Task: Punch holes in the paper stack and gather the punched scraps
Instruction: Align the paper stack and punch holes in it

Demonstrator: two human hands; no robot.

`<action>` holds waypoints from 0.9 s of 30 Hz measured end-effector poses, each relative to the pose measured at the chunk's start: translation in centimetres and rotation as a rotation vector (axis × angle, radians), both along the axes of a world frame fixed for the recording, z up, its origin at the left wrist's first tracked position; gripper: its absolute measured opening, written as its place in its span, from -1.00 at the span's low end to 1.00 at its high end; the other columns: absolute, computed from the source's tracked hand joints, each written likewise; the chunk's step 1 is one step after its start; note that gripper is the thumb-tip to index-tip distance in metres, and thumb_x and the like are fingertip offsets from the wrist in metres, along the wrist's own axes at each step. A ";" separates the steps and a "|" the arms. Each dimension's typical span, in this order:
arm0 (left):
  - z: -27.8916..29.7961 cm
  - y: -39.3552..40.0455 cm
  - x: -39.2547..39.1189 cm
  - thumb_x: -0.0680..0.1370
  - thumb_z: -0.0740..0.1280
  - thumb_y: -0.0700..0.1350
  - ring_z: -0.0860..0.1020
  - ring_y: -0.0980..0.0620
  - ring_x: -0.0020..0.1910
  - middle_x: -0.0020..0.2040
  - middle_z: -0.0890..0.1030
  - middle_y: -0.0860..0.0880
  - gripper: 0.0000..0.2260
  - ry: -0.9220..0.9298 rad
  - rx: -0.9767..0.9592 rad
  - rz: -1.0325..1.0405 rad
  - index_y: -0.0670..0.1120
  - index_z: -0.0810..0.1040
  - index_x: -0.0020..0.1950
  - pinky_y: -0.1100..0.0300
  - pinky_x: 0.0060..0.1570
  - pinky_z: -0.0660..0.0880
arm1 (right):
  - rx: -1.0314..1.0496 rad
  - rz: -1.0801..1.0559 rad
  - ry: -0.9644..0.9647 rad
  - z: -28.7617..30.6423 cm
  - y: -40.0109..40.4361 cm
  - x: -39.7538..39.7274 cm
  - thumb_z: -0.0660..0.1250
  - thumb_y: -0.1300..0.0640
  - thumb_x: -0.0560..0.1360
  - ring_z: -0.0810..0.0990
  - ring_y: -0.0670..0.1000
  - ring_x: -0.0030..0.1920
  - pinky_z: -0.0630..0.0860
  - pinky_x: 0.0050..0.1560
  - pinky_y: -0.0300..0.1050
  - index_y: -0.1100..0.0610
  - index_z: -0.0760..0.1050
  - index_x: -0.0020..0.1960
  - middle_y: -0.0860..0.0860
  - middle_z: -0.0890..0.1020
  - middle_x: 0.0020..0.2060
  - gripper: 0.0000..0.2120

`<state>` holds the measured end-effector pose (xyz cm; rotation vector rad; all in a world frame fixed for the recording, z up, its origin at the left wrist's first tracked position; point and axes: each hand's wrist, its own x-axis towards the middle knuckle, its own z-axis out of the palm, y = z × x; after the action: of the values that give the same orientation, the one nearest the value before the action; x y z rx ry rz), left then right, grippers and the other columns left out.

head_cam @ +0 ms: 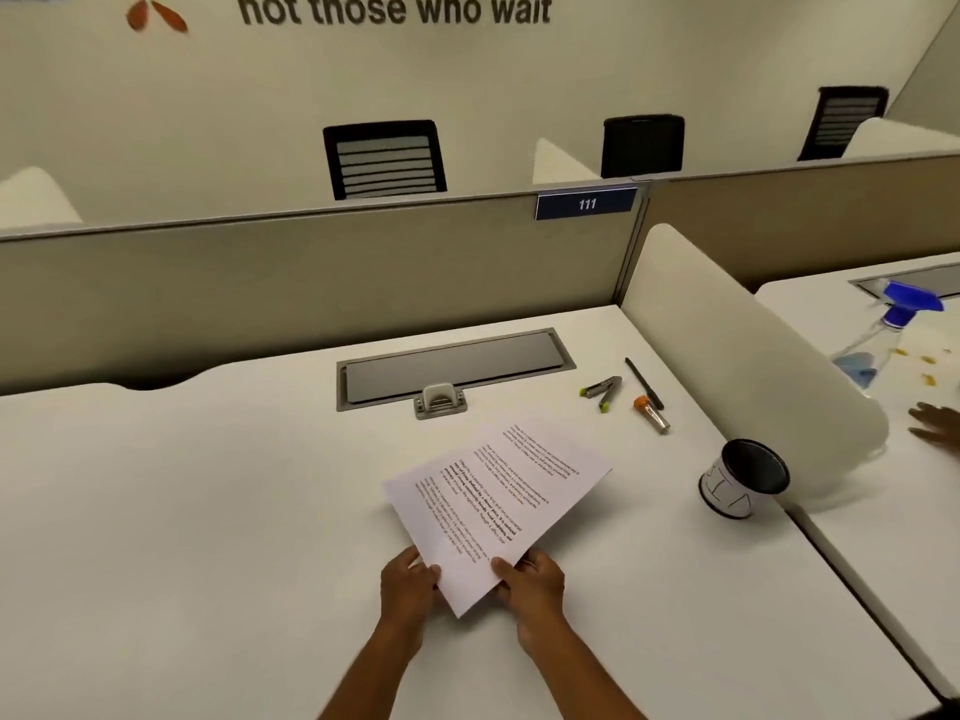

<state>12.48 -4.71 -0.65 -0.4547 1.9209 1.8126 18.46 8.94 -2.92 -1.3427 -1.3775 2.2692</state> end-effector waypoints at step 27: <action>0.1 -3.3 -3.1 0.40 0.55 -0.25 0.56 -0.16 0.10 0.25 0.58 -0.21 -0.39 0.097 -0.384 -0.191 -0.16 0.37 0.39 -0.01 0.12 0.55 | 0.420 0.084 -0.181 0.1 10.6 1.4 0.36 0.35 0.47 0.66 0.12 -0.05 0.67 -0.15 -0.05 0.20 0.51 0.31 0.11 0.64 0.05 -0.59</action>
<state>9.37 -8.04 -0.53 -0.2962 2.3026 1.3712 19.85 19.57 -2.78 -1.3863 -1.8701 1.7922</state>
